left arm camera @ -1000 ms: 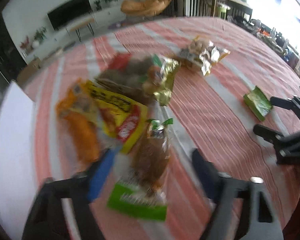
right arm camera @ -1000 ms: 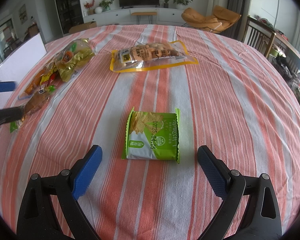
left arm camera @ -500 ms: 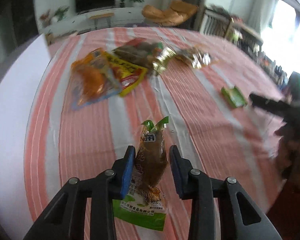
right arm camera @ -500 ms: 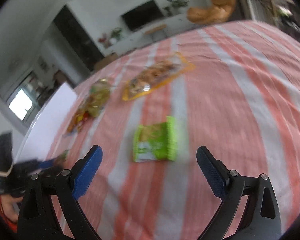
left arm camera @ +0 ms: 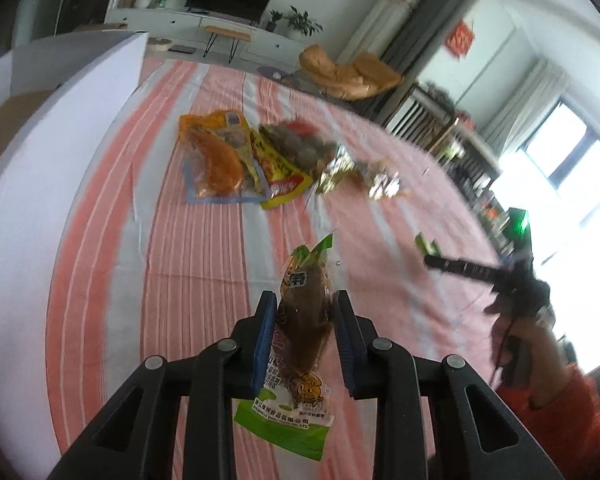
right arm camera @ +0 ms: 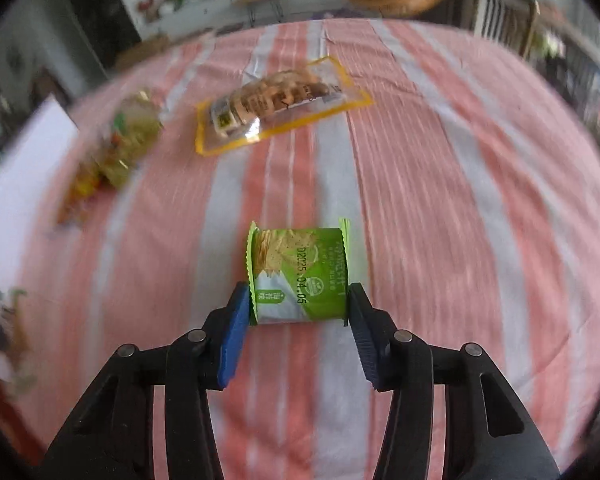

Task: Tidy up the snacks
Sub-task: 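Grasp the brown squid-snack bag with the left tool while the right tool lifts the green chip packet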

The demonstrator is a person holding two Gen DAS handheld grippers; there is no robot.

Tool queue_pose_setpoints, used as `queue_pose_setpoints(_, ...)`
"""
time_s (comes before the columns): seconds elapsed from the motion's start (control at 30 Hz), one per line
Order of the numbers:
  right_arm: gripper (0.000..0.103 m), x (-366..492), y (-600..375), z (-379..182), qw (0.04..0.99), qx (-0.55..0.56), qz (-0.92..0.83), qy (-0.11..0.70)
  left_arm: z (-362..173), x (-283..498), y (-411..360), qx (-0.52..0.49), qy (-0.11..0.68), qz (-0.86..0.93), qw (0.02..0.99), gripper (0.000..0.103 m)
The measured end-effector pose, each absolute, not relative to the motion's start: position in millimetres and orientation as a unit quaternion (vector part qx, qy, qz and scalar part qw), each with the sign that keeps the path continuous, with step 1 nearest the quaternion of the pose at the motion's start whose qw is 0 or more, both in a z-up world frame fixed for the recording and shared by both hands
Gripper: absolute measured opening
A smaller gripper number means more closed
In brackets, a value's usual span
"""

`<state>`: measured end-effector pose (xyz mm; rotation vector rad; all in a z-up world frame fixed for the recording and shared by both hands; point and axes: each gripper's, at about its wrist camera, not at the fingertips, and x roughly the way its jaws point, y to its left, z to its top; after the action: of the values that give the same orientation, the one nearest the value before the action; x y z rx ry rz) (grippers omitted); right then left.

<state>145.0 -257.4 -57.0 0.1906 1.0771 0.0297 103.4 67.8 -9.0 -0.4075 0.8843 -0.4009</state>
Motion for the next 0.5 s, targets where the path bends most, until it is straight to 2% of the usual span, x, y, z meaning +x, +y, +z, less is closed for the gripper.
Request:
queue_pose_setpoints(0.23,0.051,124.7,-217.1,9.1,0.869,0.130,0.097,0.468,56.3,85.3,129.1,-0.251,0.339,-0.186,0.887,0.028)
queue_pose_setpoints(0.37,0.051,125.0,-116.0,56.0,0.864,0.110,0.213,0.442,89.7,70.9,195.5,-0.249,0.305,-0.122,0.911,0.028)
queue_pose_setpoints(0.5,0.051,119.0,8.8,83.9,0.835,0.078,0.336,0.430,91.9,55.7,270.7,-0.247,0.314,-0.027,0.917,0.028)
